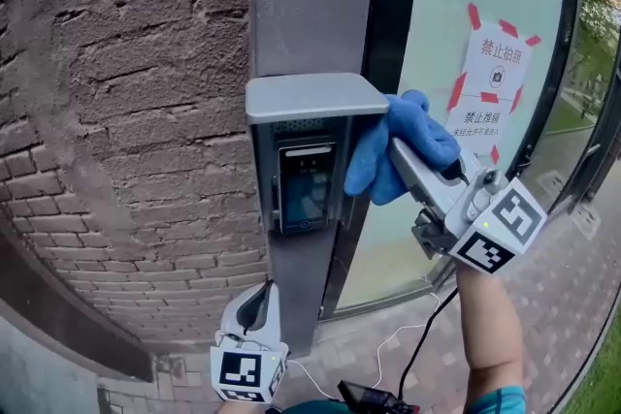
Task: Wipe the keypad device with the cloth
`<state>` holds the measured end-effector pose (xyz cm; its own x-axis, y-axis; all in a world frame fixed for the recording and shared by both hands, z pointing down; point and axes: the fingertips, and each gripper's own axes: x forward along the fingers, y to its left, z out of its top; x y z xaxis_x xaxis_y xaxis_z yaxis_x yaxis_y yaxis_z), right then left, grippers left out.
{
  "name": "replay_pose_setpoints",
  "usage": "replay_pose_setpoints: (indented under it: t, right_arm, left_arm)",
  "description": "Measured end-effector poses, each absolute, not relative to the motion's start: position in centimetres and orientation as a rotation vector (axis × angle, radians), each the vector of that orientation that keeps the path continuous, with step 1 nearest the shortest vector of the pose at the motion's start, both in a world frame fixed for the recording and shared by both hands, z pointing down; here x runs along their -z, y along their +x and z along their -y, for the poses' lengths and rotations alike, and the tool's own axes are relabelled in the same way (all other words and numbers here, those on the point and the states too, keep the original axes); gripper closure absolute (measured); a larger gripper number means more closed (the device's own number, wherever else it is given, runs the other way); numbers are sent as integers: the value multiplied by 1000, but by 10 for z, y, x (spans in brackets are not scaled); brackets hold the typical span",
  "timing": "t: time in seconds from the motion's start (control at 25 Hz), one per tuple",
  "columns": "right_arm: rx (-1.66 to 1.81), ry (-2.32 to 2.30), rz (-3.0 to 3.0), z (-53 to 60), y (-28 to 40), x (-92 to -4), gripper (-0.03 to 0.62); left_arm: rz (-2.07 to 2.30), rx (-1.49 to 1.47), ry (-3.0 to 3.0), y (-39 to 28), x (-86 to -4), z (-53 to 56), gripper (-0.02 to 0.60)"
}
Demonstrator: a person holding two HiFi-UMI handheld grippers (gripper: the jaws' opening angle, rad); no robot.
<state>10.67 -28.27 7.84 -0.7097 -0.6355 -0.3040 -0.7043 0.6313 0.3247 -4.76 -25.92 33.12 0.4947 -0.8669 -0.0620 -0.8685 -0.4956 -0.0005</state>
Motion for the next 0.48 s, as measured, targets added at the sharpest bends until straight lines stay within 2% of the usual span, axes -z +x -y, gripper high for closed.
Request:
replay_pose_setpoints:
  t: [0.48]
  right_arm:
    - [-403,-944,-2948,291,102,-204,548]
  left_arm:
    - [-1566,9,-2660,-17,-337,267,588]
